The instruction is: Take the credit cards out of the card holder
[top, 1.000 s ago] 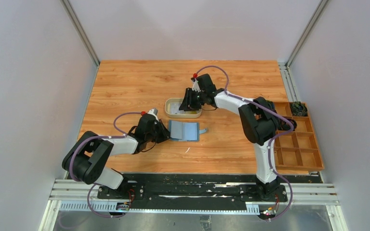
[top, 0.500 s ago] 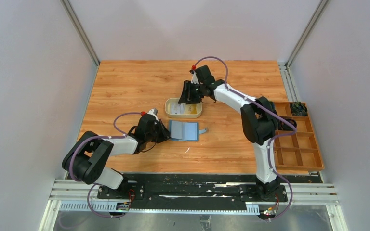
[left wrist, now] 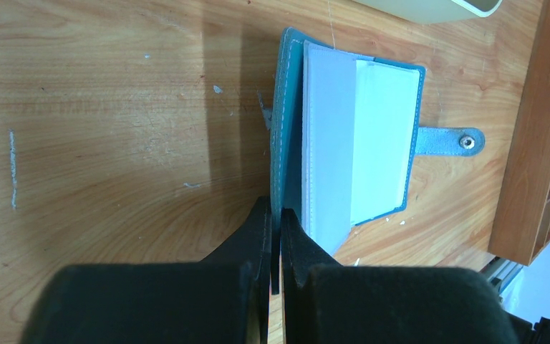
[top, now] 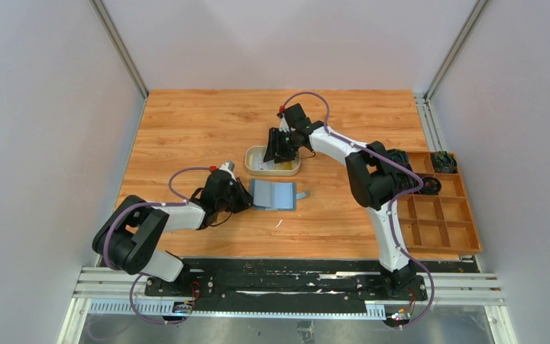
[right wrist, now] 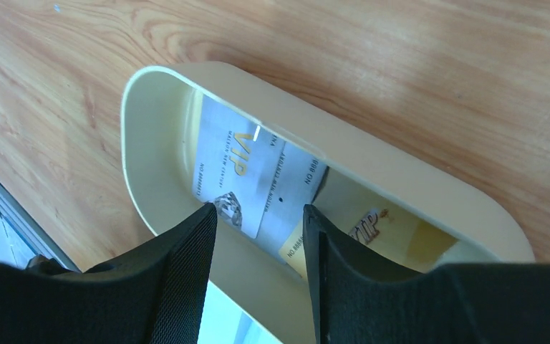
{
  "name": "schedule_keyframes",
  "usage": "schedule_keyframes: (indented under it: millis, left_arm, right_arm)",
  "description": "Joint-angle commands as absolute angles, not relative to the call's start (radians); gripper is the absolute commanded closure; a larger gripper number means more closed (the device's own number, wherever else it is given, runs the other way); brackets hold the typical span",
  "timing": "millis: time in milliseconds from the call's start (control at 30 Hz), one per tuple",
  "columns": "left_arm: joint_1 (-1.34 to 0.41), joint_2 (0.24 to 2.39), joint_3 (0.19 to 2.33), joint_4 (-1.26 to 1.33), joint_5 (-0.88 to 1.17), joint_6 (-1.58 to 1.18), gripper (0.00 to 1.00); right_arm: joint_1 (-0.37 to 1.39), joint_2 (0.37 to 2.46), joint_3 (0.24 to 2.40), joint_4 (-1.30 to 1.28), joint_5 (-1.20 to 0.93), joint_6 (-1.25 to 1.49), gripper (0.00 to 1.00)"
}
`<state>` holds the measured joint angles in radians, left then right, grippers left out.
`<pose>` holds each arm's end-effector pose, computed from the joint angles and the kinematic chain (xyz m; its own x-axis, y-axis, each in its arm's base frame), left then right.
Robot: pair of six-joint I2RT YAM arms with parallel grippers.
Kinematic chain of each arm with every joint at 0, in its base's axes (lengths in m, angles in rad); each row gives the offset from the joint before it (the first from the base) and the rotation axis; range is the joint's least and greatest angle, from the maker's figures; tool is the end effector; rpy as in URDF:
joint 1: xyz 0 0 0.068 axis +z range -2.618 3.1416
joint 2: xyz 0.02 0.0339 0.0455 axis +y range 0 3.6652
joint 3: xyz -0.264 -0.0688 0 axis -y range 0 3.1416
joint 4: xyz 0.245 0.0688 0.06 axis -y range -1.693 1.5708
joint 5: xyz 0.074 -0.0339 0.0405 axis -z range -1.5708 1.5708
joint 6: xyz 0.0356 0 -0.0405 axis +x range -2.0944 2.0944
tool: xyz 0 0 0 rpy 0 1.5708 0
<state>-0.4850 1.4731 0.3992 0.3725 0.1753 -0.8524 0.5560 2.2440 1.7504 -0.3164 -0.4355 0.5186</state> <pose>0.2157 -0.1207 0.1191 -0.8101 -0.4111 -0.4181 -0.0501 0.7590 -0.6492 0.4185 0.2777 0.1797 -0.8940 -0.0264 -0.4474 -0.3253 0.7250 0.6071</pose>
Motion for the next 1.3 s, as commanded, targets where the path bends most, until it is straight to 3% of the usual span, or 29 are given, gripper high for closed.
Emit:
schedule_keyframes:
  millis: [0, 967, 1267]
  left_arm:
    - [-0.494, 1.552, 0.343, 0.116, 0.096, -0.798, 1.00]
    - [-0.494, 1.556, 0.336, 0.129, 0.101, -0.802, 1.00]
    - [-0.494, 1.512, 0.330, 0.128, 0.109, -0.814, 1.00]
  right_arm:
    - [0.572, 2.284, 1.803, -0.369, -0.407, 0.497, 0.48]
    - [0.619, 2.345, 1.877, -0.430, -0.369, 0.495, 0.48]
    - [0.608, 2.242, 1.892, -0.430, -0.332, 0.446, 0.47]
